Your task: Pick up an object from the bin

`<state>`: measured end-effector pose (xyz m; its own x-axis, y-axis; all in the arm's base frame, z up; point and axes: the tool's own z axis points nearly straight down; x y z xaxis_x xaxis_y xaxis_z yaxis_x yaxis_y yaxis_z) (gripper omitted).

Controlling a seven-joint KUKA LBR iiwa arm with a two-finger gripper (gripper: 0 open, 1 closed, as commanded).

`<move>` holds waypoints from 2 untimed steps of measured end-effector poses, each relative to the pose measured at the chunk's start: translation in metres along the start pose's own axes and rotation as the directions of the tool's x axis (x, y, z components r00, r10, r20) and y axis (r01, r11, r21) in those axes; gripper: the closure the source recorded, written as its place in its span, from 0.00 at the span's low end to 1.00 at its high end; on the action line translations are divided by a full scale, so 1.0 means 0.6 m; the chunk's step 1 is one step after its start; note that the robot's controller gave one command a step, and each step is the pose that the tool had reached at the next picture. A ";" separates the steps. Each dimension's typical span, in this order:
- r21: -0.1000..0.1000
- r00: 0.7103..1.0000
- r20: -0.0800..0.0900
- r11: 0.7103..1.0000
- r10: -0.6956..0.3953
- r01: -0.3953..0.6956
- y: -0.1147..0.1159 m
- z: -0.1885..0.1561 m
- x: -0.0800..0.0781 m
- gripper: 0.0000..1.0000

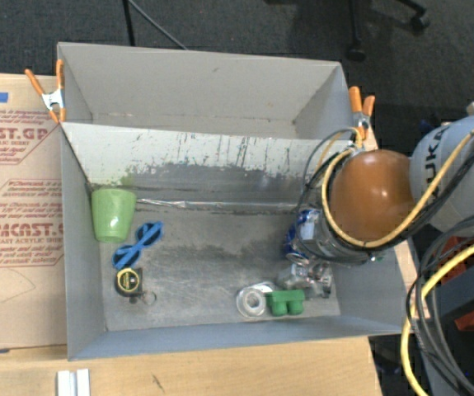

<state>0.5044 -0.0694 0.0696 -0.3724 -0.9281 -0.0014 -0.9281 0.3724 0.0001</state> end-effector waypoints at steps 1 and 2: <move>0.007 1.000 0.001 1.000 -0.016 0.016 0.031 -0.230 -0.005 1.00; -0.003 0.926 -0.001 0.926 0.377 -0.377 -0.023 -0.071 -0.013 1.00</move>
Offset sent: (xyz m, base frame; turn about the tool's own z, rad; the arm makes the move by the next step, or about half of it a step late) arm -0.0175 0.0080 0.1338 -0.0173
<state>0.5201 -0.0672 0.1120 -0.6945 -0.7195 0.0000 -0.7195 0.6945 0.0039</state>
